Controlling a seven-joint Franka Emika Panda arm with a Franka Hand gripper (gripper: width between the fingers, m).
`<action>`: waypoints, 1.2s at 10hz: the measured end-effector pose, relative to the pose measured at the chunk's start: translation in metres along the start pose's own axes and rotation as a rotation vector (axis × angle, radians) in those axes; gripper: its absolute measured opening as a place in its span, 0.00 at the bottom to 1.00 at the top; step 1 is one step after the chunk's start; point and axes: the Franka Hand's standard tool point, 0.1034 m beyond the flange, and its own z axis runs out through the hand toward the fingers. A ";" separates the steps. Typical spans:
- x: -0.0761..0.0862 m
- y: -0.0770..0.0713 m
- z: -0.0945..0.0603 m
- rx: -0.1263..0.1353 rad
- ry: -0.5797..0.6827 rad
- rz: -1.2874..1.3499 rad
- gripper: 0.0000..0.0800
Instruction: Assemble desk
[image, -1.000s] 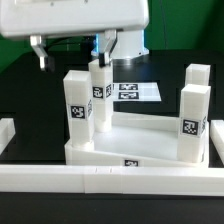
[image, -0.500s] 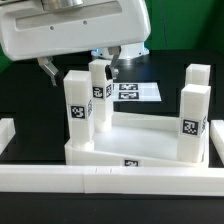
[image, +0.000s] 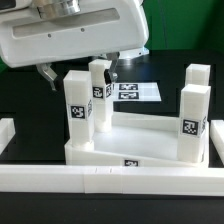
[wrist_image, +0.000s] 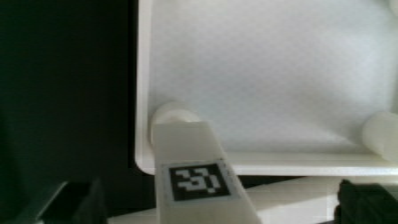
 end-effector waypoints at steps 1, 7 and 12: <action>0.006 0.001 -0.002 -0.050 0.000 -0.033 0.81; 0.019 -0.001 -0.008 -0.080 0.018 -0.053 0.81; 0.016 0.001 -0.005 -0.082 0.018 -0.067 0.36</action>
Offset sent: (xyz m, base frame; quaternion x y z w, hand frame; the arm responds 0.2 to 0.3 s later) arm 0.0159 0.0008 0.0158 0.0046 -0.0240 0.0018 0.9997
